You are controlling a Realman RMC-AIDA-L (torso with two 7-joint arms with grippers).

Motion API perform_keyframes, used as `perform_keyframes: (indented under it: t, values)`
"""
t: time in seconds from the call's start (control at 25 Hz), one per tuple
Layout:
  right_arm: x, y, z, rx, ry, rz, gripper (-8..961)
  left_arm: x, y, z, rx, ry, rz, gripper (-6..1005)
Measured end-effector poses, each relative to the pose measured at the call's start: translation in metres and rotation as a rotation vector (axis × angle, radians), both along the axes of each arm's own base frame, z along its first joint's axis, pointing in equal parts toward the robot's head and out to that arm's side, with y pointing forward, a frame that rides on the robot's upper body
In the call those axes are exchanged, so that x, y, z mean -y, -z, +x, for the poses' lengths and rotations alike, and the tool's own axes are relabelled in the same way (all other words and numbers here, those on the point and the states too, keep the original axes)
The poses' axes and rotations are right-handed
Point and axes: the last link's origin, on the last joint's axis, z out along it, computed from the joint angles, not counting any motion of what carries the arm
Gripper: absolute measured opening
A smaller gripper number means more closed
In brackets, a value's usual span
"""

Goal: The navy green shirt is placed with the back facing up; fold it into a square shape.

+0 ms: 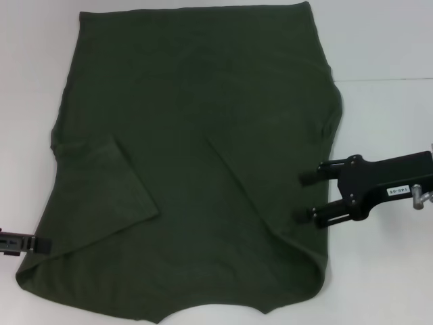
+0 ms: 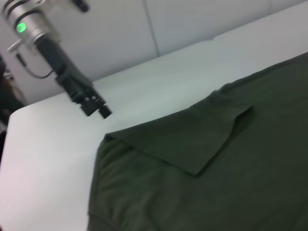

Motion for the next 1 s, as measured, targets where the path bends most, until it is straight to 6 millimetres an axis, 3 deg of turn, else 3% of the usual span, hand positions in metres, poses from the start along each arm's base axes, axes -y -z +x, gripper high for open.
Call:
perform_keyframes:
  t: [0.64, 1.0]
  values:
    - [0.008, 0.009, -0.004, 0.011, -0.083, -0.041, 896, -0.003, 0.001, -0.014, -0.071, -0.118, 0.007, 952]
    - [0.007, 0.010, -0.006, 0.010, -0.097, -0.041, 896, -0.004, 0.016, -0.024, -0.090, -0.149, -0.007, 951]
